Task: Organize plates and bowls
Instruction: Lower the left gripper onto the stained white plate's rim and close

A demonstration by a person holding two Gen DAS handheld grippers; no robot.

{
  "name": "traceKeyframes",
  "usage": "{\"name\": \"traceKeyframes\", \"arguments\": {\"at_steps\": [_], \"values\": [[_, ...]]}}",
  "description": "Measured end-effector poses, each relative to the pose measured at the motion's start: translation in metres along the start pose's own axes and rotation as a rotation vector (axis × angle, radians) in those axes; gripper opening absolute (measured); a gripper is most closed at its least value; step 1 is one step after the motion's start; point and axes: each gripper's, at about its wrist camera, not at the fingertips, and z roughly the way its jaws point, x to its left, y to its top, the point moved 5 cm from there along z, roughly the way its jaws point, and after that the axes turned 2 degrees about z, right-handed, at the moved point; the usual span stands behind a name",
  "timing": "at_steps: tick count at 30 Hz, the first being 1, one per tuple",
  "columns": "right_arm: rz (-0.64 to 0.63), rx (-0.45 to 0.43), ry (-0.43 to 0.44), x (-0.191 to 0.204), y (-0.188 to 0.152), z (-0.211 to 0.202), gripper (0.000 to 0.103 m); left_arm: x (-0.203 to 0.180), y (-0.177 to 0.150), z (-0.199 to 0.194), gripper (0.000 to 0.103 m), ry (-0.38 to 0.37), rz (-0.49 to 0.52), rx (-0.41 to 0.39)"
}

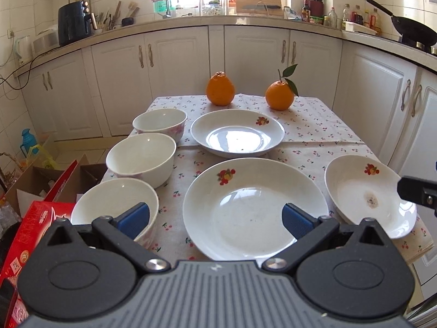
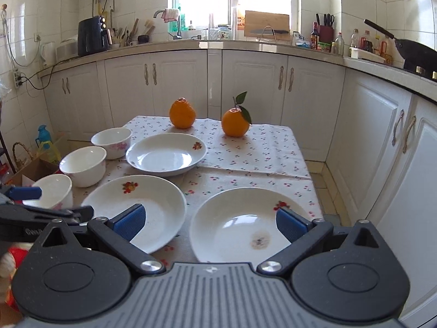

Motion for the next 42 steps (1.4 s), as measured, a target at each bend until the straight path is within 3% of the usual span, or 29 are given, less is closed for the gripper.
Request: {"name": "traceKeyframes", "arguments": {"at_steps": [5, 8, 11, 15, 26, 29, 33, 36, 42], "values": [[-0.024, 0.058, -0.073, -0.042, -0.024, 0.011, 0.103, -0.018, 0.014, 0.016, 0.102, -0.114, 0.025, 0.022], [0.003, 0.109, -0.074, -0.065, -0.044, 0.019, 0.103, -0.04, 0.021, 0.023, 0.102, -0.16, 0.077, 0.013], [0.022, 0.155, -0.035, -0.077, -0.063, 0.024, 0.103, -0.064, 0.028, 0.03, 0.102, -0.264, 0.114, 0.021], [-0.027, 0.172, 0.041, -0.075, -0.078, 0.031, 0.103, -0.093, 0.033, 0.042, 0.102, -0.35, 0.166, 0.059], [-0.177, 0.195, 0.127, -0.073, -0.089, 0.068, 0.103, -0.145, 0.043, 0.08, 0.1, -0.427, 0.331, 0.164], [-0.152, 0.209, 0.183, -0.082, -0.089, 0.074, 0.103, -0.156, 0.048, 0.089, 0.1, -0.46, 0.373, 0.188], [-0.141, 0.212, 0.219, -0.092, -0.088, 0.081, 0.103, -0.165, 0.051, 0.105, 0.1, -0.521, 0.384, 0.266], [-0.171, 0.209, 0.258, -0.093, -0.088, 0.082, 0.103, -0.169, 0.053, 0.12, 0.091, -0.556, 0.37, 0.345], [-0.219, 0.171, 0.337, -0.098, -0.087, 0.083, 0.103, -0.177, 0.053, 0.135, 0.089, -0.554, 0.419, 0.392]]}}
